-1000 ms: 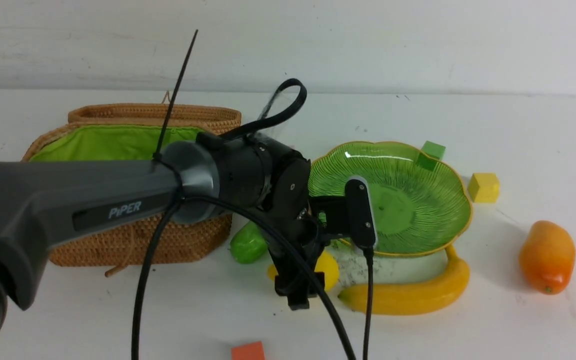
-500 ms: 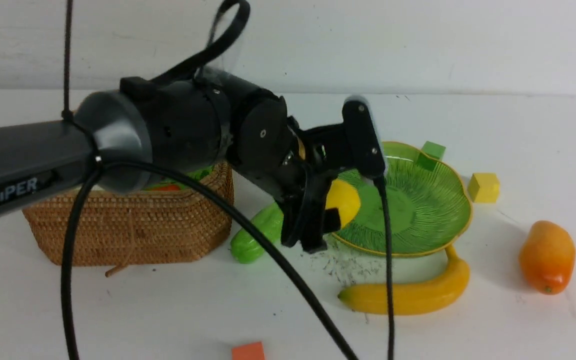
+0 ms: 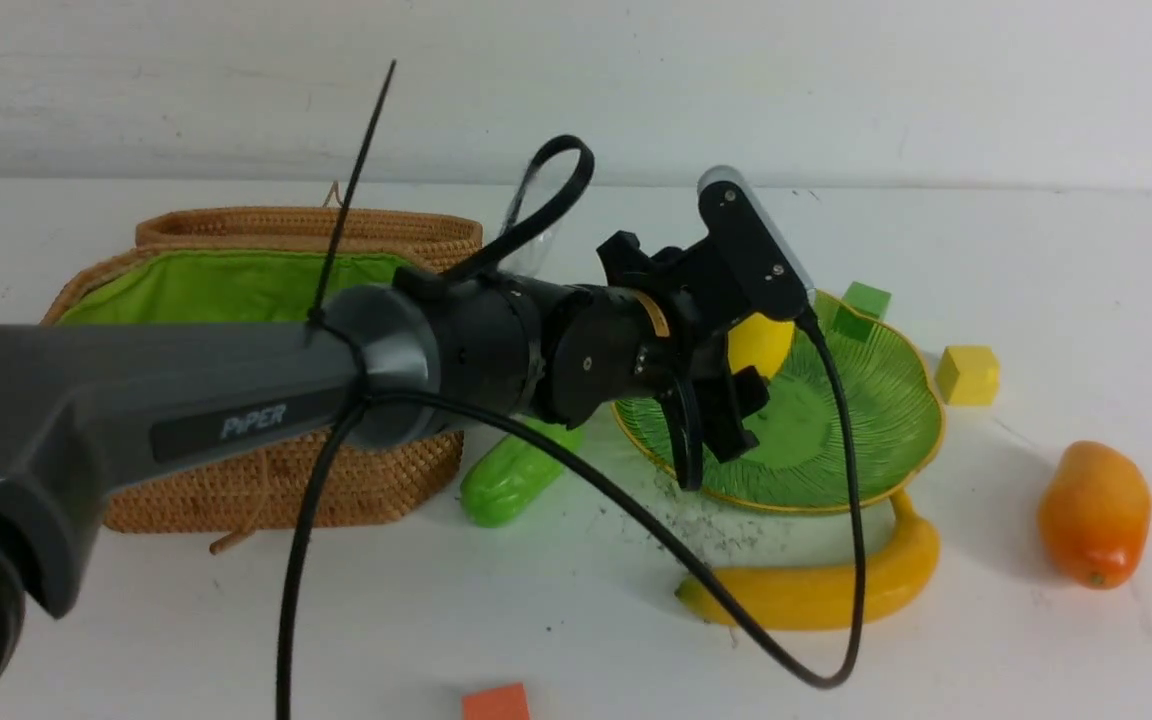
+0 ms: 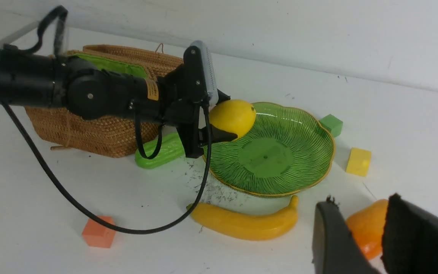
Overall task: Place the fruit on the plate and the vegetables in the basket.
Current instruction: Grab a lemon with your left arm and place it on the plate on the right
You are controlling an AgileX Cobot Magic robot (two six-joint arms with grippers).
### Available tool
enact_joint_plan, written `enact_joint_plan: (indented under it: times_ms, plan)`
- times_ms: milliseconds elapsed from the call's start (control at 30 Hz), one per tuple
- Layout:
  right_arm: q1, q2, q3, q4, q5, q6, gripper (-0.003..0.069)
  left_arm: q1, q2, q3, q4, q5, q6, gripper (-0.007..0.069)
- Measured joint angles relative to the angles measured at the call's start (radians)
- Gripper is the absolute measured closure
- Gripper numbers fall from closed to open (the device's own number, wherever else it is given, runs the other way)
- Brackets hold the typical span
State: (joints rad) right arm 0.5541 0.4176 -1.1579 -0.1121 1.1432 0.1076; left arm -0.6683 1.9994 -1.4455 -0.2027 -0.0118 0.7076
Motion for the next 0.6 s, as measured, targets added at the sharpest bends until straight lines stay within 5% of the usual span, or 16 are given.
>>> enact_joint_plan:
  times_ms: [300, 600]
  plan:
    - [0.000, 0.000, 0.000, 0.016, 0.000, 0.000, 0.0443, -0.001, 0.004, 0.000, -0.003, -0.031, 0.000, -0.0011]
    - [0.000, 0.000, 0.000, 0.017, -0.002, 0.000, 0.0443, -0.046, 0.001, 0.000, -0.003, -0.019, 0.019, 0.0078]
